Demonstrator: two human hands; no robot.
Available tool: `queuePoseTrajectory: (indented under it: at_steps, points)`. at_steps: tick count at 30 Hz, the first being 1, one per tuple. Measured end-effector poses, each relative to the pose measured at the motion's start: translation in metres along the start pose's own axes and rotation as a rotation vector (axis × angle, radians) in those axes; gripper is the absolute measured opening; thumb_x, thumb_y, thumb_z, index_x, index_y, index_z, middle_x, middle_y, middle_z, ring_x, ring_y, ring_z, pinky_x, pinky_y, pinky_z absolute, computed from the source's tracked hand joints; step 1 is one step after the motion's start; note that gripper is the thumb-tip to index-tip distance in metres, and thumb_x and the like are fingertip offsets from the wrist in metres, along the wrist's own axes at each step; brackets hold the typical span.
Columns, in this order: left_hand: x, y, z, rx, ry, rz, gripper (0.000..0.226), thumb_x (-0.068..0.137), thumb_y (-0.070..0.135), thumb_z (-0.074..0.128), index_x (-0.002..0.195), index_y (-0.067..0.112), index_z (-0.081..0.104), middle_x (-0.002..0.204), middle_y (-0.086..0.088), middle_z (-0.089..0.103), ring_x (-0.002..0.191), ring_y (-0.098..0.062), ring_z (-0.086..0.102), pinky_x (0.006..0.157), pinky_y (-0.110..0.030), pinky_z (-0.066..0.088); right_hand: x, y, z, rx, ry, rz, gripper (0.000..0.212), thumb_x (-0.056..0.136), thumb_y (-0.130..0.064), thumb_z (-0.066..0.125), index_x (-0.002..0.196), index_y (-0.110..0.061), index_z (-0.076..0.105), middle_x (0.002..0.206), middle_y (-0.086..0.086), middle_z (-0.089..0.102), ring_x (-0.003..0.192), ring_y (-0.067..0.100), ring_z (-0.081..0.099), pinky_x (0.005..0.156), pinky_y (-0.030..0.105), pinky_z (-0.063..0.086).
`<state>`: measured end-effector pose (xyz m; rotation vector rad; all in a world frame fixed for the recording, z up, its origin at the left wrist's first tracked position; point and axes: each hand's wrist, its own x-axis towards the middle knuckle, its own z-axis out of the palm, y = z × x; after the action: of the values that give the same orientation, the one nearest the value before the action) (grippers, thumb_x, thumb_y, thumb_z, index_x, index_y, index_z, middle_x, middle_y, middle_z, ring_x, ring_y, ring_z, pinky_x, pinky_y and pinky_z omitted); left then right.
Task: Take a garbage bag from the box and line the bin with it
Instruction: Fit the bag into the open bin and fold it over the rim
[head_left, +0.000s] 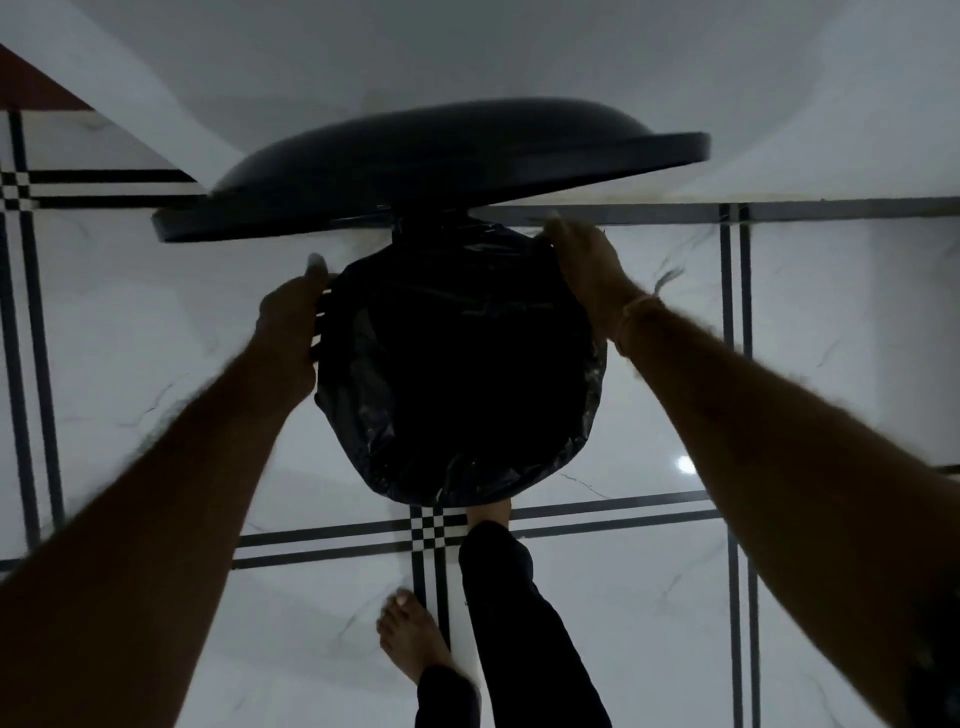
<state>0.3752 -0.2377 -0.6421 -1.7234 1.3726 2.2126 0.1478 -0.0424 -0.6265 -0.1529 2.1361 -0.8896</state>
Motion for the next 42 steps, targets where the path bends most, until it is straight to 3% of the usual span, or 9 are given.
queuePoseTrajectory:
  at_steps: [5, 11, 17, 21, 25, 29, 32, 36, 42]
  points:
    - [-0.053, -0.037, 0.009, 0.035, 0.370, 0.005, 0.035, 0.099, 0.054, 0.052, 0.083, 0.023, 0.055, 0.092, 0.000, 0.058, 0.084, -0.018, 0.055, 0.076, -0.033, 0.042, -0.072, 0.047, 0.003, 0.061, 0.357, 0.092, 0.055, 0.093, -0.069, 0.039, 0.110, -0.019, 0.057, 0.107, 0.000, 0.065, 0.101, 0.018, 0.065, 0.092, 0.047, 0.056]
    - [-0.081, -0.065, 0.011, -0.206, 0.249, -0.026, 0.022, 0.099, 0.043, 0.061, 0.085, 0.027, 0.062, 0.093, 0.006, 0.066, 0.096, -0.012, 0.061, 0.087, -0.036, 0.052, -0.098, 0.077, 0.023, 0.368, 0.378, 0.436, 0.071, 0.086, -0.068, 0.037, 0.114, -0.008, 0.061, 0.116, 0.015, 0.063, 0.110, 0.036, 0.061, 0.099, 0.051, 0.052]
    - [-0.075, -0.072, 0.005, -0.451, 0.147, -0.187, 0.044, 0.097, 0.046, 0.063, 0.129, 0.016, 0.066, 0.129, -0.003, 0.068, 0.120, -0.022, 0.063, 0.106, -0.044, 0.051, -0.099, 0.080, 0.036, 0.548, 0.369, 0.519, 0.047, 0.106, -0.042, 0.037, 0.119, -0.005, 0.063, 0.123, 0.020, 0.066, 0.113, 0.039, 0.064, 0.094, 0.045, 0.053]
    - [-0.078, -0.072, 0.005, -0.422, 0.209, -0.211, 0.064, 0.095, 0.063, 0.052, 0.137, 0.015, 0.061, 0.136, -0.007, 0.065, 0.123, -0.023, 0.063, 0.107, -0.046, 0.049, -0.100, 0.093, 0.029, 0.602, 0.326, 0.541, 0.044, 0.103, -0.045, 0.039, 0.090, -0.010, 0.063, 0.123, 0.020, 0.067, 0.108, 0.034, 0.065, 0.096, 0.048, 0.056]
    - [-0.100, -0.043, 0.008, -0.291, 0.354, -0.155, 0.080, 0.094, 0.074, 0.038, 0.149, 0.017, 0.048, 0.148, -0.001, 0.054, 0.132, -0.020, 0.050, 0.107, -0.043, 0.038, -0.119, 0.051, -0.001, 0.555, 0.376, 0.257, 0.054, 0.101, -0.060, 0.038, 0.123, -0.014, 0.053, 0.119, 0.003, 0.059, 0.107, 0.026, 0.061, 0.081, 0.036, 0.053]
    - [-0.137, 0.024, 0.014, -0.397, 0.282, 0.139, 0.077, 0.096, 0.073, 0.034, 0.157, 0.025, 0.035, 0.161, 0.000, 0.039, 0.142, -0.019, 0.043, 0.111, -0.043, 0.038, -0.134, -0.040, -0.050, 0.705, 0.197, -0.114, 0.056, 0.103, -0.063, 0.028, 0.150, -0.033, 0.039, 0.156, 0.000, 0.040, 0.131, 0.023, 0.050, 0.106, 0.044, 0.046]
    - [-0.171, 0.066, 0.024, -0.325, 0.140, 0.328, 0.065, 0.097, 0.070, 0.036, 0.153, 0.036, 0.039, 0.157, 0.014, 0.043, 0.142, -0.010, 0.040, 0.113, -0.043, 0.034, -0.149, -0.097, -0.067, 0.541, 0.056, -0.147, 0.055, 0.099, -0.064, 0.040, 0.136, -0.028, 0.059, 0.142, -0.001, 0.055, 0.130, 0.021, 0.050, 0.105, 0.040, 0.042]
    - [-0.203, 0.063, 0.033, -0.071, 0.139, 0.389, 0.025, 0.097, 0.048, 0.059, 0.120, 0.037, 0.062, 0.117, 0.022, 0.063, 0.107, 0.007, 0.055, 0.111, -0.040, 0.042, -0.169, -0.090, -0.053, 0.212, 0.166, -0.169, 0.040, 0.089, -0.052, 0.067, 0.113, -0.019, 0.071, 0.105, -0.005, 0.066, 0.104, 0.017, 0.060, 0.098, 0.033, 0.047]
    - [-0.202, -0.040, 0.026, 0.377, 0.177, 0.417, 0.079, 0.080, 0.058, 0.075, 0.146, 0.029, 0.044, 0.145, 0.001, 0.056, 0.131, -0.021, 0.055, 0.110, -0.043, 0.047, -0.194, -0.001, -0.011, -0.060, 0.188, -0.207, 0.072, 0.085, -0.063, 0.064, 0.147, -0.030, 0.048, 0.146, 0.002, 0.052, 0.138, 0.025, 0.048, 0.114, 0.045, 0.043]
